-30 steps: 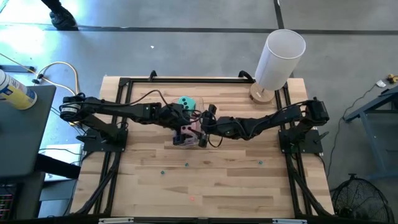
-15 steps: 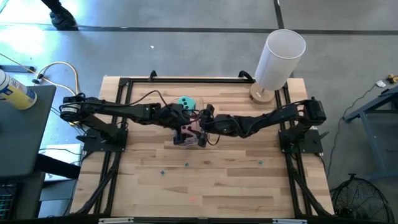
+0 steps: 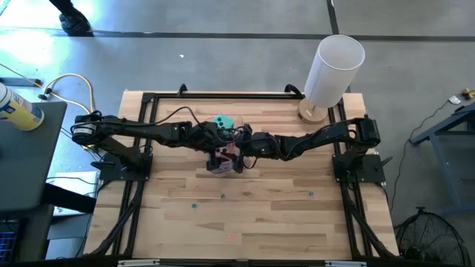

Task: Pick & Place Dice
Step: Put the large pink die into the transparent bin

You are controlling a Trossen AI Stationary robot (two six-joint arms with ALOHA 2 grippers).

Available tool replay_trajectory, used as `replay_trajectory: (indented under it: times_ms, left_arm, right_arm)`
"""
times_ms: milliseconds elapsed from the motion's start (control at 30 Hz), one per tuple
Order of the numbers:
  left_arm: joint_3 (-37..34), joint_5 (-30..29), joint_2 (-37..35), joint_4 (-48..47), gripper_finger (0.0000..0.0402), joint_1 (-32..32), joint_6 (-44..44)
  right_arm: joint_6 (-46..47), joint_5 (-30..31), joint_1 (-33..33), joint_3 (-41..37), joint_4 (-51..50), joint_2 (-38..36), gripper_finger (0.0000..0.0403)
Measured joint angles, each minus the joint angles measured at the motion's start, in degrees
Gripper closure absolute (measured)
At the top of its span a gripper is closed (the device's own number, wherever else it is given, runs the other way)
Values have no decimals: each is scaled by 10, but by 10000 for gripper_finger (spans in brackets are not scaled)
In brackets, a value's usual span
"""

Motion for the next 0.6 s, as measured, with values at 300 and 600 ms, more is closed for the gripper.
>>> replay_trajectory:
  times_ms: [300,600]
  left_arm:
    - [0,1,0,6,16,0,0]
    - [-4,-2,-24,3,16,0,19]
  right_arm:
    - [28,-18,-15,1,-16,20,133]
    - [37,-15,-16,2,-18,20,133]
